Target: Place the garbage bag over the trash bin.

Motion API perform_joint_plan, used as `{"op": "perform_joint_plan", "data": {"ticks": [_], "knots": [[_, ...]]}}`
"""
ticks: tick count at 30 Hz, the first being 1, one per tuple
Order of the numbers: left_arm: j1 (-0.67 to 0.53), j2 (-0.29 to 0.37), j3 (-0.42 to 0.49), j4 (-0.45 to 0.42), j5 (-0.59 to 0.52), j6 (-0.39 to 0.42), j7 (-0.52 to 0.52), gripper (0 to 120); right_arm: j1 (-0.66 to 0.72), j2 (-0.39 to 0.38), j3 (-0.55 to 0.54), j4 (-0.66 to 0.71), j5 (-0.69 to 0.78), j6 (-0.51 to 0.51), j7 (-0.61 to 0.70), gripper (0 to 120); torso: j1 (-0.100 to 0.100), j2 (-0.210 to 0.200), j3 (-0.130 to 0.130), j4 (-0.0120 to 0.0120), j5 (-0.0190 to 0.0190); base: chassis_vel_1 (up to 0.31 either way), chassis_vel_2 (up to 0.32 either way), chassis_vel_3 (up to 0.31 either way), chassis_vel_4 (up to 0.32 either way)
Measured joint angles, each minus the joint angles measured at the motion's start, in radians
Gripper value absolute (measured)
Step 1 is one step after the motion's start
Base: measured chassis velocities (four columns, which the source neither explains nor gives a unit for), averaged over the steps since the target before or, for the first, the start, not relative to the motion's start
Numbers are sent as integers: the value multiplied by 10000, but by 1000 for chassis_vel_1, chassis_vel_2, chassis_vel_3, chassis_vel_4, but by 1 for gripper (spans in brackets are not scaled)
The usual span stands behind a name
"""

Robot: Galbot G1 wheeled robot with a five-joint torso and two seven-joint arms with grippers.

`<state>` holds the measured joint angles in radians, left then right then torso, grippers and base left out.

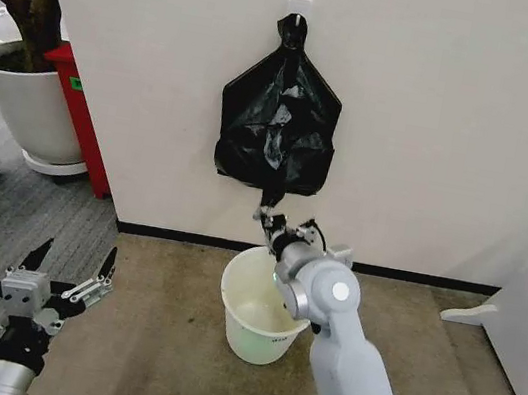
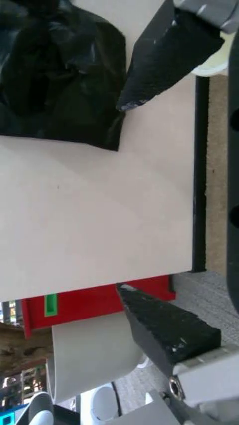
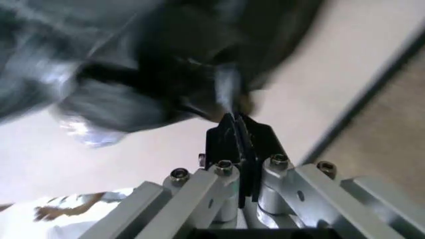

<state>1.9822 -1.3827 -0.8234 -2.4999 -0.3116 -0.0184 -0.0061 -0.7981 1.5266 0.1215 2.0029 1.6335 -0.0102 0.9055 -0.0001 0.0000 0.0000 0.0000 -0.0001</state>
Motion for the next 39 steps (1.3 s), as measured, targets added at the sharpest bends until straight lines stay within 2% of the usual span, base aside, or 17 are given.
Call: {"op": "perform_joint_plan", "data": {"ticks": [6, 14, 21, 30, 33, 37, 38, 39], "knots": [[-117, 277, -126, 0, -307, 37, -93, 100, 637, -298, -179, 300, 9, -285, -110, 0, 0, 0, 0, -1, -1, 0, 0, 0, 0], [-162, 386, -152, 0, -428, 66, -132, 100, 491, -369, -375, 205, -107, -569, -261, 0, 0, 0, 0, 0, 0, 0, 0, 0, 0], [-440, 1164, -300, -1, -1094, 400, -424, 100, 482, -374, -536, 148, -162, -624, -285, 0, 0, -1, 0, -1, 0, 0, 0, 0, 0], [-483, 1260, -317, 0, -1185, 434, -460, 100, 411, -313, -875, -73, -730, -740, -492, 0, 0, -1, 0, -1, 2, 0, 0, 0, 0], [-712, 1662, -371, 0, -1515, 542, -589, 100, 433, -207, -908, -174, -849, -741, -533, 0, 0, -2, 0, 4, 1, 0, 0, 0, 0], [-1394, 2873, -540, 0, -2498, 884, -987, 100, 465, -108, -866, -314, -1004, -756, -654, 0, 0, -1, 0, 0, -2, 0, 0, 0, 0], [-1394, 2873, -540, 0, -2498, 884, -987, 100, 465, -108, -866, -314, -1004, -756, -654, 0, 0, -1, 0, 0, -2, 0, 0, 0, 0], [-1631, 3298, -599, -1, -2843, 1005, -1125, 100, 465, -92, -848, -346, -1018, -778, -682, 0, 0, -1, 0, -1, -2, 0, 0, 0, 0]]}}
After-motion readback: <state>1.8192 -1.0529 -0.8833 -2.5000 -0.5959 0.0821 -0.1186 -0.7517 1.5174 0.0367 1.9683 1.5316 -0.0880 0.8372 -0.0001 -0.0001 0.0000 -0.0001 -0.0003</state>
